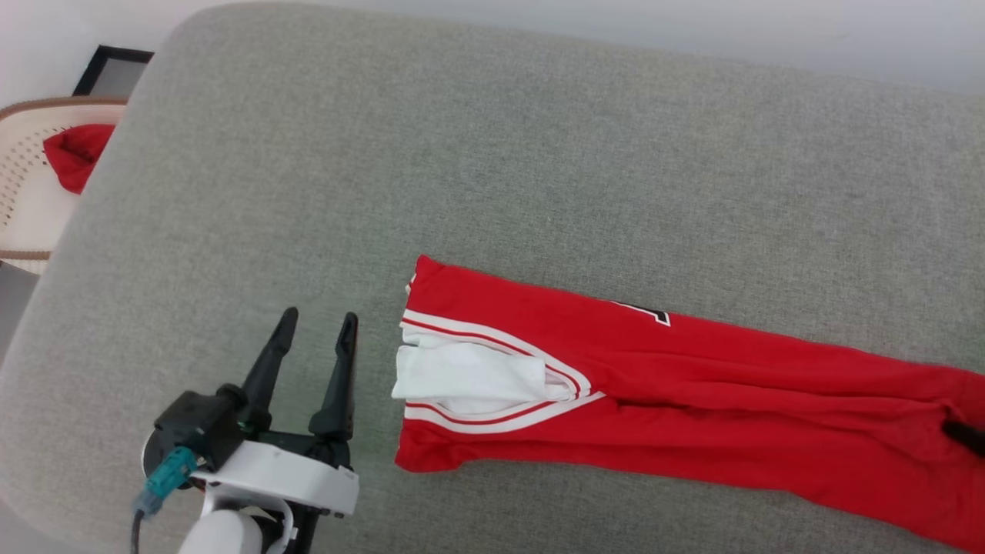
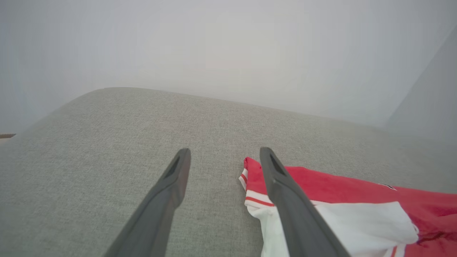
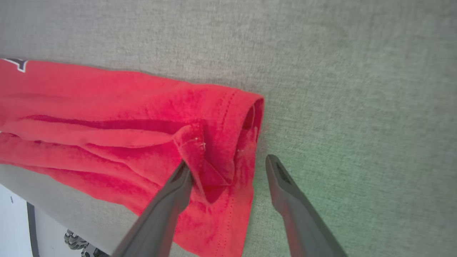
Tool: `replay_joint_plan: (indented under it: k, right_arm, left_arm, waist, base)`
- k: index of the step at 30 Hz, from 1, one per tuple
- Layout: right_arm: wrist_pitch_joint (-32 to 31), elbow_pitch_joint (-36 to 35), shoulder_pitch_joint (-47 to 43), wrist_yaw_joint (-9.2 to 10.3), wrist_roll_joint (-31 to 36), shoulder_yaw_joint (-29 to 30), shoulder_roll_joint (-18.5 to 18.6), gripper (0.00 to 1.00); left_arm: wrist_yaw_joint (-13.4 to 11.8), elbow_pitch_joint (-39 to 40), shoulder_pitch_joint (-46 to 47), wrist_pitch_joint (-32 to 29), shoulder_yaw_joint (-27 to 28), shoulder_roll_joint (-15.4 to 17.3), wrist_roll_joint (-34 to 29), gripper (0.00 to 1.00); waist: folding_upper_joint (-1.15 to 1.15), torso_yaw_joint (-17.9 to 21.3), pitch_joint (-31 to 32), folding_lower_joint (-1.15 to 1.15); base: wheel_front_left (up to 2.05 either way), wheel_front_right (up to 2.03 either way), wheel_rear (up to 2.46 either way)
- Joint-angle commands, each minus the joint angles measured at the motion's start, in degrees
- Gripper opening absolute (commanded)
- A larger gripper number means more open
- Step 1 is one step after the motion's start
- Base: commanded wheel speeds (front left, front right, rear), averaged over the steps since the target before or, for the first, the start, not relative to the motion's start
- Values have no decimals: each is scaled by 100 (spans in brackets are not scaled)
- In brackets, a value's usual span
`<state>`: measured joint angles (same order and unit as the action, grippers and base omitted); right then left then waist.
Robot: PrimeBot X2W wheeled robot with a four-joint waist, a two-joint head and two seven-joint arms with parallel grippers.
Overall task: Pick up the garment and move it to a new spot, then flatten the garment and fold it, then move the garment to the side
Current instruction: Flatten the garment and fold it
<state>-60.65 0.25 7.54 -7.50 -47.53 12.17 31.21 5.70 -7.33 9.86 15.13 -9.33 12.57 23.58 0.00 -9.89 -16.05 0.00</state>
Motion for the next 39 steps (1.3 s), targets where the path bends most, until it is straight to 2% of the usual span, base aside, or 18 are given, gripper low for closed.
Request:
replay_joint_plan:
  k: [1, 11, 12, 13, 14, 15, 20, 24, 32, 39]
  right_arm:
    - [-38, -6, -18, 3, 74, -25, -65, 100]
    - [-45, 518, 113, 0, 597, -560, -760, 100]
    - [-69, 579, 101, 0, 616, -592, -795, 97]
    - [-98, 624, 92, 0, 604, -663, -818, 53]
    - [-80, 657, 83, 0, 595, -693, -830, 35]
    - [-48, 681, 82, 0, 593, -707, -841, 0]
    - [57, 656, 83, 0, 455, -704, -812, 0]
    - [399, 538, 225, 5, 400, -495, -740, 0]
    - [1257, 812, 599, 6, 701, 612, -378, 0]
    - [1720, 1426, 493, 5, 1072, 1780, 147, 0]
  left_arm:
    - [45, -25, -50, -5, 32, -47, -61, 100]
    - [184, -135, 186, -5, 240, -440, -364, 100]
    - [179, -131, 206, -5, 216, -443, -367, 100]
    - [181, -118, 224, -5, 201, -443, -363, 100]
    - [182, -109, 232, -5, 179, -436, -350, 100]
    - [183, -103, 239, -5, 169, -420, -337, 100]
    - [184, -77, 237, -5, 214, -364, -308, 100]
    - [185, -55, 235, -5, 279, -344, -347, 100]
    - [185, 8, 301, -5, 300, -218, -395, 100]
    - [186, 43, 392, -5, 277, -73, -417, 100]
  waist:
    - [0, 17, -35, 0]
    - [0, -61, -262, 0]
    - [0, -72, -275, 0]
    - [0, -79, -290, 0]
    - [0, -86, -302, 0]
    - [0, -89, -313, 0]
    - [0, -18, -361, 0]
    - [0, 138, -371, 0]
    - [0, 620, -448, 0]
    - [0, 876, -540, 0]
  base:
    - [0, 0, 0]
    - [0, 0, 0]
    - [0, 0, 0]
    - [0, 0, 0]
    - [0, 0, 0]
    - [0, 0, 0]
    - [0, 0, 0]
    - [0, 0, 0]
    - [0, 0, 0]
    - [0, 0, 0]
